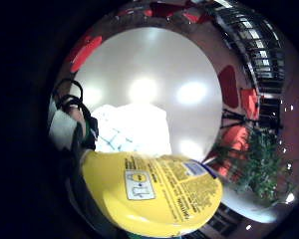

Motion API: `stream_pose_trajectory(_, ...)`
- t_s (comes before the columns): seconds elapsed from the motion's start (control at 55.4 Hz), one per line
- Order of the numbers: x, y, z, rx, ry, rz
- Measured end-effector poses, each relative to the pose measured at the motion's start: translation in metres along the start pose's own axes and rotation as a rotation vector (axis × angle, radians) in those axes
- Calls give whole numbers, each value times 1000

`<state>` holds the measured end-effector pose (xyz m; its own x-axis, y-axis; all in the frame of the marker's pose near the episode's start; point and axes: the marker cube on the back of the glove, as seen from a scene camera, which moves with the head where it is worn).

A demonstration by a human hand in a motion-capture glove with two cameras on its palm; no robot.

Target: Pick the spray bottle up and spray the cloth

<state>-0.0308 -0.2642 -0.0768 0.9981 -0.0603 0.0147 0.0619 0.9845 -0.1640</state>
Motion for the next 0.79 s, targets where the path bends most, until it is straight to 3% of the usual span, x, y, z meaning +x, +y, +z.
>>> stream_pose_trajectory(0.162, -28, -14, -16, 299, -349, -50)
stream_pose_trajectory(0.451, -48, -53, 0, 689, -943, 79)
stream_pose_trajectory(0.794, -60, -104, 68, 864, -1140, 267)
